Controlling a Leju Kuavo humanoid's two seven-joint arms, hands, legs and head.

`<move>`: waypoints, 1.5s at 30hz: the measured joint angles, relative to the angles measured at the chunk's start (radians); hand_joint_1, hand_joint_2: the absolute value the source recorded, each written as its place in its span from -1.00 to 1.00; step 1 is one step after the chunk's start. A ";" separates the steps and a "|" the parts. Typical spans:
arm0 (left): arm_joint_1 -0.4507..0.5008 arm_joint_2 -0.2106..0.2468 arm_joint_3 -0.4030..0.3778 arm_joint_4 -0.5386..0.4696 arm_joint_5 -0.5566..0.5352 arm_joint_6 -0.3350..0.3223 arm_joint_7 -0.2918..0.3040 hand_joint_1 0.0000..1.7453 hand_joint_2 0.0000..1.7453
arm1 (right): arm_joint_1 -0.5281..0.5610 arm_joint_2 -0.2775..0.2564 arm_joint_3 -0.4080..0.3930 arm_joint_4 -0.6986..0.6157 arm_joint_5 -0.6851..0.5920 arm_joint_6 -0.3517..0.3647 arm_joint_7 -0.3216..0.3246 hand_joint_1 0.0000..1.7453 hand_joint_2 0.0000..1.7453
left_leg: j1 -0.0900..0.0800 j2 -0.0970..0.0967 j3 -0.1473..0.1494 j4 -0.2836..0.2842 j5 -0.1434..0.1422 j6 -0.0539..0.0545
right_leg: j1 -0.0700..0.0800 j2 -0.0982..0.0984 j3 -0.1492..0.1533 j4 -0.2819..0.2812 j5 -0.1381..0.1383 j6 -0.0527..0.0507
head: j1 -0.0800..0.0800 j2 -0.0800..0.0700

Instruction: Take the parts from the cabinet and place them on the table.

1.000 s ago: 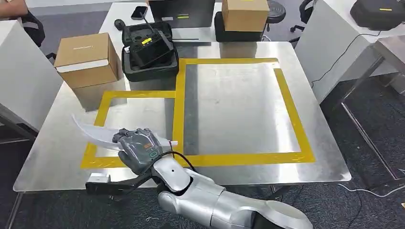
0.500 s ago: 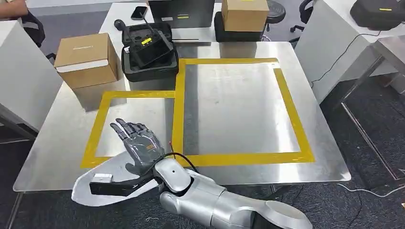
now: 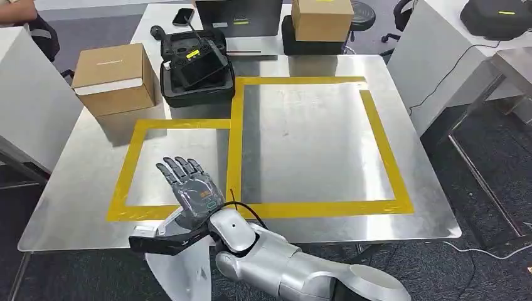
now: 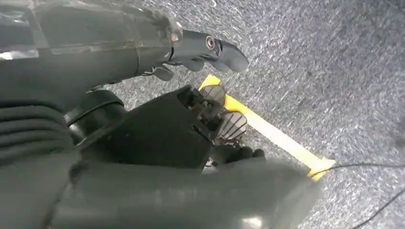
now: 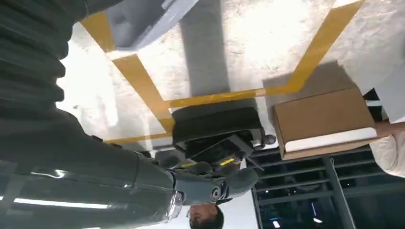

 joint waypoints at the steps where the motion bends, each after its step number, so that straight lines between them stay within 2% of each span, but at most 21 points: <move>1: 0.000 0.000 0.000 0.000 0.000 0.000 0.000 -1.00 -1.00 | 0.000 0.000 0.000 0.003 -0.001 -0.003 -0.003 -1.00 1.00 | 0.000 0.000 0.000 0.000 0.000 0.000 | 0.000 0.000 0.000 0.000 0.000 0.000 | 0.000 0.000; 7: 0.000 0.000 0.000 0.000 -0.005 0.002 0.000 -1.00 -1.00 | 0.000 0.000 0.000 0.018 -0.003 -0.026 -0.014 -1.00 1.00 | 0.000 0.000 0.000 0.000 0.000 0.000 | 0.000 0.000 0.000 0.000 0.000 0.000 | 0.000 0.000; 30: 0.002 0.000 0.000 0.000 -0.008 0.001 0.000 -1.00 -1.00 | 0.012 0.000 0.000 0.052 0.009 -0.027 -0.018 -1.00 1.00 | 0.000 0.001 0.000 0.000 0.000 0.000 | 0.000 0.000 0.000 0.000 0.000 0.000 | 0.000 0.000; 37: 0.006 0.002 0.000 0.000 0.006 -0.005 -0.015 -1.00 -1.00 | 0.013 -0.008 -0.003 0.080 0.090 0.001 0.030 -1.00 1.00 | 0.000 0.000 0.000 0.000 0.000 0.000 | 0.000 0.000 0.000 0.000 0.000 0.000 | 0.000 0.000; 43: 0.010 0.002 0.000 0.000 0.008 -0.008 -0.050 -1.00 -1.00 | -0.048 -0.059 -0.045 0.114 0.143 -0.155 0.088 -1.00 1.00 | 0.000 -0.004 0.000 0.001 0.001 0.000 | 0.000 -0.001 0.000 0.000 0.001 0.001 | 0.001 0.000; 45: 0.014 0.002 0.000 0.000 0.006 -0.020 -0.051 -1.00 -1.00 | -0.079 -0.083 -0.069 0.115 0.215 -0.183 0.110 -1.00 1.00 | 0.000 -0.005 0.000 0.001 0.001 0.000 | -0.001 -0.001 0.000 0.000 0.002 0.002 | 0.001 0.000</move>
